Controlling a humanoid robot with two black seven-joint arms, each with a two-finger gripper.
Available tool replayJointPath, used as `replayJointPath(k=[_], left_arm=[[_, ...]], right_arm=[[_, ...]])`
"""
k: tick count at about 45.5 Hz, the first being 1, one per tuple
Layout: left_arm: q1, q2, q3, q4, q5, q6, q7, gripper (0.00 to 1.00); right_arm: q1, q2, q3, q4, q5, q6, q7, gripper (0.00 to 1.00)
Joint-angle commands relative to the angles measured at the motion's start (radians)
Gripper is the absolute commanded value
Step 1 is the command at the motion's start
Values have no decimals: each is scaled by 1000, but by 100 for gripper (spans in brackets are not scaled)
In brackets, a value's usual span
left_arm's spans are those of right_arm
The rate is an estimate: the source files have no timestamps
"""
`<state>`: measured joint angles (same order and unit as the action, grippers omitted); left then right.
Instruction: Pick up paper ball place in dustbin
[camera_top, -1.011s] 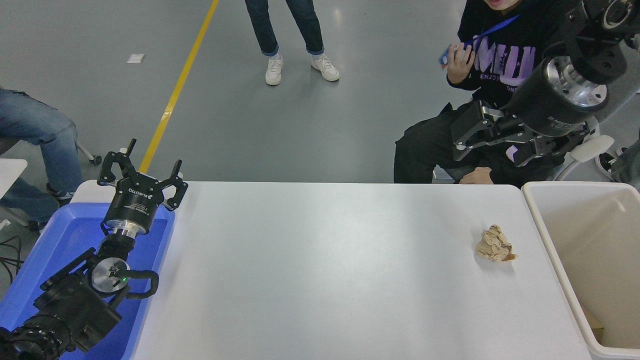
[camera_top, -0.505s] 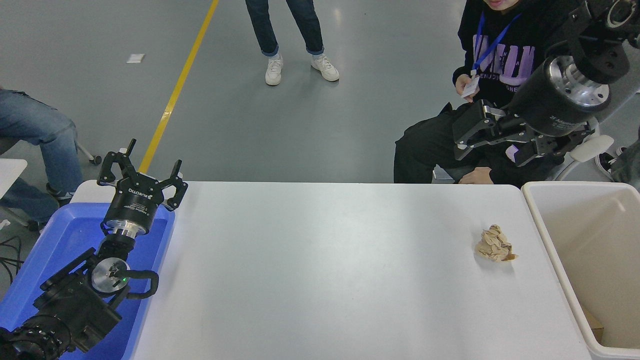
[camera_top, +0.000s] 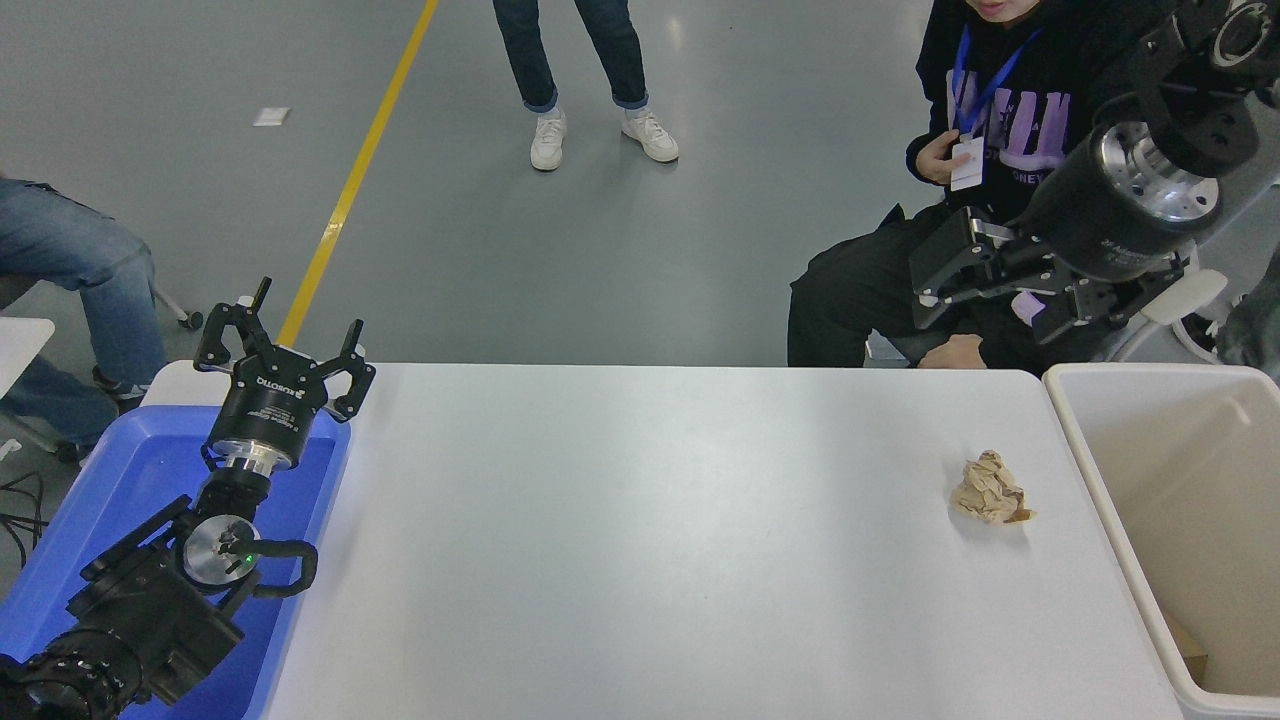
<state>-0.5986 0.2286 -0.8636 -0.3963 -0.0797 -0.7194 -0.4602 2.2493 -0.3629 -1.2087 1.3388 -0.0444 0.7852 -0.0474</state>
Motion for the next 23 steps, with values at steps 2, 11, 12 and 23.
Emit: replayJointPath(k=[2,11,12,23], left_arm=[[0,0,0,0,0,0,0,98],[0,0,0,0,0,0,0,98],[0,0,0,0,0,0,0,98],[0,0,0,0,0,0,-1,98]], right_arm=[[-134,-4,-21,-40,-8,-39,-2,100],[-327,2,-34,-102,-15,-349,-2,100],[-355,5,-31,-116,-15,-374,-2,100],[-703,50,41,-404,-18,-511,-2,100]])
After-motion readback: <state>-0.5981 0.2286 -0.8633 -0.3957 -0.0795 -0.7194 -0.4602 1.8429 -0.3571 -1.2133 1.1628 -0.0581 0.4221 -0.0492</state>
